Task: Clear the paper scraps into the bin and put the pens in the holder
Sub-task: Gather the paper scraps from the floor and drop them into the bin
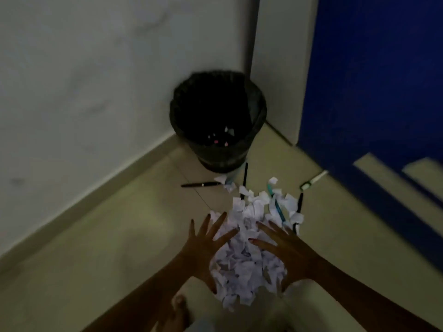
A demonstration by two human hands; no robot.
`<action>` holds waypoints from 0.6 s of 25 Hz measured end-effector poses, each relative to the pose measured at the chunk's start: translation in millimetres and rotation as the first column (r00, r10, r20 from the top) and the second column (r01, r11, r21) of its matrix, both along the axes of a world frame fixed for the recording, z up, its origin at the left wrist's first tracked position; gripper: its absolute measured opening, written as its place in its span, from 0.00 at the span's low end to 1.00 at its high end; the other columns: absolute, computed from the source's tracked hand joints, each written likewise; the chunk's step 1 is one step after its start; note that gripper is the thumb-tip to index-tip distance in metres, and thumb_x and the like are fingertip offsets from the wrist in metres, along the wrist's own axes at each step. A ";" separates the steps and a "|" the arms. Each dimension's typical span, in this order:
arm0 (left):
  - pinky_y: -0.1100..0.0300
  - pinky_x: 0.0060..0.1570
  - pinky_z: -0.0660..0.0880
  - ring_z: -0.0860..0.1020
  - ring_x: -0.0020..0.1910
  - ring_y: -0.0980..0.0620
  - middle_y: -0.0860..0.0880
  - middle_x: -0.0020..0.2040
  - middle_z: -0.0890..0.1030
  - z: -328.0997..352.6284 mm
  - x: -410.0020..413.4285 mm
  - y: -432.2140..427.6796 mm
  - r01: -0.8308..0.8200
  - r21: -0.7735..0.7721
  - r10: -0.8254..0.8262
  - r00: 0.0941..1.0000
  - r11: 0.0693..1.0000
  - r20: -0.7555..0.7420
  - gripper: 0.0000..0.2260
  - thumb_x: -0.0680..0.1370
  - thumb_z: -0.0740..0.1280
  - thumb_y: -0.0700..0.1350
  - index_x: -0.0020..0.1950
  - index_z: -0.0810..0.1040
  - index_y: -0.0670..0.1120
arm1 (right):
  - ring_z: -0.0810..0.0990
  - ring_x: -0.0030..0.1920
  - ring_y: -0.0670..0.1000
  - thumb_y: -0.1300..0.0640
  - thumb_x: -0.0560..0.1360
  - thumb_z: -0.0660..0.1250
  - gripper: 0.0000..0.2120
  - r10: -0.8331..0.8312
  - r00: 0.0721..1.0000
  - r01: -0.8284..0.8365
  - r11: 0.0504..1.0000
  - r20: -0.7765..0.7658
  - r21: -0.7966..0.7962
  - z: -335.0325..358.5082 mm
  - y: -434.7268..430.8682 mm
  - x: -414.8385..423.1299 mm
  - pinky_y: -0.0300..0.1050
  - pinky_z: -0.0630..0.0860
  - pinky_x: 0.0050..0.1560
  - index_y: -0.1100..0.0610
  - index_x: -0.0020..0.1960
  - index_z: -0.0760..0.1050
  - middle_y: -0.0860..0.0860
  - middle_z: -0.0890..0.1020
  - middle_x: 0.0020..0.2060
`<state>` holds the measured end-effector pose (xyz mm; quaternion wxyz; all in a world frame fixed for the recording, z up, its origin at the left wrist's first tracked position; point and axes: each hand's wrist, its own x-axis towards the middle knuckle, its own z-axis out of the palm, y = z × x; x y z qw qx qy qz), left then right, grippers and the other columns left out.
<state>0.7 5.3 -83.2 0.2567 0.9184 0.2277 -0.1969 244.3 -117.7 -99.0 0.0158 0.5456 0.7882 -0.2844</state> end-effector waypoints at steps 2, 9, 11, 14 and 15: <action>0.24 0.53 0.34 0.36 0.69 0.29 0.52 0.68 0.21 -85.1 0.3 10.2 0.112 0.117 -0.120 0.991 0.987 0.064 0.60 0.51 0.68 0.74 0.71 0.35 0.60 | 0.36 0.73 0.60 0.22 0.52 0.62 0.57 0.086 0.993 -0.088 0.996 0.083 0.020 -81.8 8.1 2.3 0.71 0.31 0.67 0.42 0.73 0.41 0.50 0.31 0.73; 0.34 0.57 0.67 0.58 0.65 0.38 0.42 0.70 0.56 -212.0 6.1 -19.9 0.252 0.292 -0.295 0.949 0.923 0.112 0.36 0.64 0.52 0.73 0.69 0.57 0.59 | 0.59 0.70 0.63 0.29 0.68 0.55 0.31 0.299 0.940 -0.338 0.877 0.162 0.342 -208.4 5.2 -9.3 0.74 0.59 0.59 0.38 0.68 0.58 0.56 0.54 0.73; 0.50 0.39 0.78 0.67 0.51 0.44 0.44 0.57 0.66 -210.9 23.8 -6.5 0.267 0.310 -0.331 0.927 0.912 0.176 0.22 0.68 0.55 0.64 0.58 0.66 0.56 | 0.72 0.60 0.57 0.37 0.71 0.54 0.23 0.214 0.971 -0.232 0.948 0.103 0.216 -190.8 20.7 -3.1 0.62 0.76 0.54 0.41 0.65 0.63 0.53 0.66 0.65; 0.53 0.34 0.79 0.75 0.45 0.39 0.37 0.51 0.73 -175.4 58.2 14.5 0.200 -0.049 -0.197 0.978 0.978 0.064 0.16 0.73 0.56 0.51 0.57 0.65 0.47 | 0.79 0.44 0.53 0.52 0.79 0.54 0.12 -0.018 0.995 0.016 1.000 -0.100 -0.015 -160.5 32.3 -2.8 0.46 0.78 0.41 0.54 0.57 0.72 0.58 0.78 0.52; 0.50 0.40 0.78 0.77 0.47 0.37 0.34 0.54 0.73 -165.7 61.8 18.3 0.104 -0.121 -0.100 0.994 0.987 0.043 0.16 0.74 0.57 0.47 0.61 0.64 0.44 | 0.79 0.45 0.54 0.55 0.79 0.55 0.12 -0.072 0.988 0.064 0.996 -0.133 -0.068 -153.1 37.8 -4.8 0.47 0.77 0.44 0.59 0.55 0.74 0.61 0.80 0.50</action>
